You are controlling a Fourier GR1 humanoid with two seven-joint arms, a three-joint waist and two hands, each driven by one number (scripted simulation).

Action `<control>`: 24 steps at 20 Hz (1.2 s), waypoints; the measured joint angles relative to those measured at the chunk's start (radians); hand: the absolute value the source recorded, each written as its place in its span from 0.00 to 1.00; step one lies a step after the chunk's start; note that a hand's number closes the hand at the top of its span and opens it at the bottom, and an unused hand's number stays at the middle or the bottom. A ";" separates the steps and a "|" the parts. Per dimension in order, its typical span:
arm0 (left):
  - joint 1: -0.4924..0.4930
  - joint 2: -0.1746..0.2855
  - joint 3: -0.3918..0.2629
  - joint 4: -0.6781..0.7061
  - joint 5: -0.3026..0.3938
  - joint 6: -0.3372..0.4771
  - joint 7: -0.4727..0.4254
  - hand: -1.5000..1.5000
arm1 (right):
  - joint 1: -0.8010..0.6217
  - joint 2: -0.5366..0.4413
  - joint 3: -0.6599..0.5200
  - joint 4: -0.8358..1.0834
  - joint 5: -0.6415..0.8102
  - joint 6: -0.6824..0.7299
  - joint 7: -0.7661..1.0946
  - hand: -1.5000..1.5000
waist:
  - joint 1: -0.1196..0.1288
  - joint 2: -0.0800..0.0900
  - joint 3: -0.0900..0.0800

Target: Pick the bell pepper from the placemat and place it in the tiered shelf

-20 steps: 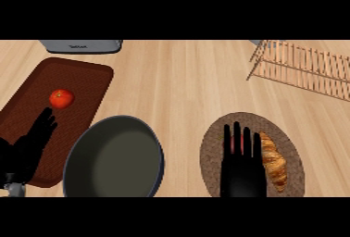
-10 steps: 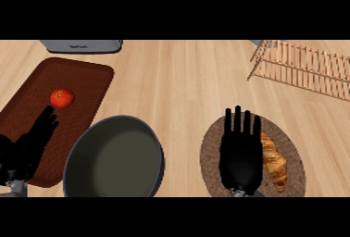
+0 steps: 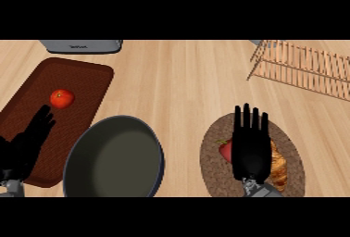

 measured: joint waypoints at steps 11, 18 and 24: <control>-0.008 -0.047 0.027 0.004 -0.048 -0.027 0.006 0.50 | -0.045 0.022 -0.082 0.126 -0.021 -0.085 -0.065 1.00 | 0.001 -0.008 -0.005; -0.026 -0.055 0.043 0.007 -0.058 -0.043 0.019 0.50 | -0.056 0.016 -0.103 0.154 -0.037 -0.096 -0.110 1.00 | 0.000 -0.013 -0.009; -0.026 -0.073 0.045 0.012 -0.079 -0.040 0.010 0.50 | -0.049 -0.009 -0.080 0.138 -0.002 -0.119 -0.132 1.00 | 0.000 -0.012 -0.008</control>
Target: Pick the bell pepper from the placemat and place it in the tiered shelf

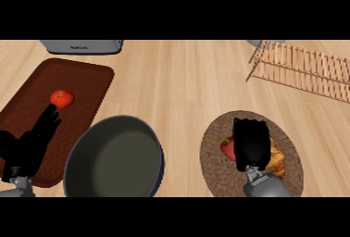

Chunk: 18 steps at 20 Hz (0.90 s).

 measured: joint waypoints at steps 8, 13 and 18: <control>0.021 -0.013 0.008 -0.017 -0.013 -0.005 -0.006 0.50 | 0.013 -0.057 -0.055 -0.095 -0.084 -0.031 -0.118 1.00 | -0.003 0.011 0.007; 0.035 -0.012 0.016 -0.013 -0.014 -0.010 -0.021 0.50 | -0.040 -0.139 -0.253 -0.151 -0.355 0.088 -0.303 1.00 | -0.005 0.012 0.008; 0.023 -0.006 0.027 -0.032 -0.002 -0.017 0.017 0.50 | -0.065 -0.200 -0.412 -0.261 -0.530 0.210 -0.360 1.00 | -0.008 0.010 0.008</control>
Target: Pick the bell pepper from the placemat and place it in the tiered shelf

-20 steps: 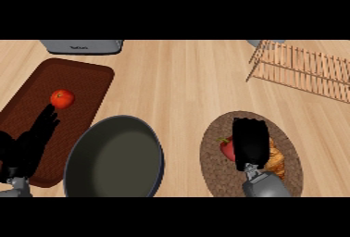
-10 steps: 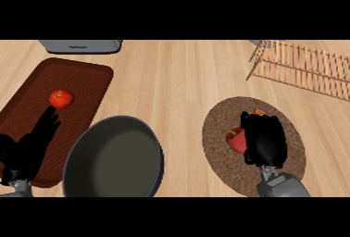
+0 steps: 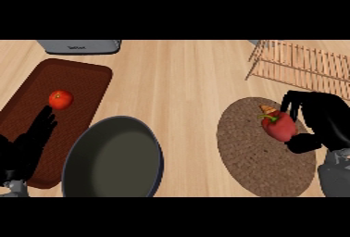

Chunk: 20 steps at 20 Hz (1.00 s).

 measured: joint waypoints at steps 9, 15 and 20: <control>0.018 0.001 0.012 0.004 -0.004 -0.008 -0.016 0.50 | -0.066 0.027 -0.315 -0.248 -0.376 0.249 0.143 1.00 | -0.012 -0.005 -0.001; 0.021 -0.010 0.006 -0.005 -0.014 -0.006 -0.012 0.50 | -0.201 -0.001 -0.486 -0.366 -0.605 0.357 0.359 1.00 | -0.006 -0.005 -0.001; 0.006 0.000 0.016 -0.005 -0.009 -0.020 0.001 0.50 | -0.346 -0.106 -0.582 -0.353 -0.770 0.364 0.510 1.00 | -0.002 -0.003 -0.001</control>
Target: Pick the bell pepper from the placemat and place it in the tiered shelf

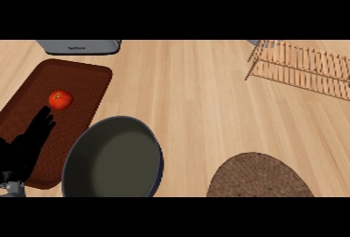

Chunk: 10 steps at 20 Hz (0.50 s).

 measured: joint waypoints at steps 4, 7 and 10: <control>-0.005 0.001 0.006 0.020 -0.004 -0.008 -0.016 0.50 | -0.109 -0.120 -0.006 0.074 -0.005 -0.025 0.045 1.00 | 0.007 0.003 0.000; -0.031 -0.008 0.000 0.037 -0.013 0.002 -0.009 0.50 | -0.156 -0.223 0.009 0.134 0.020 -0.018 0.042 1.00 | 0.008 0.004 0.000; -0.009 -0.013 0.001 0.039 -0.020 -0.004 -0.038 0.50 | -0.194 -0.283 0.052 0.212 0.064 -0.038 0.034 1.00 | 0.014 0.005 0.000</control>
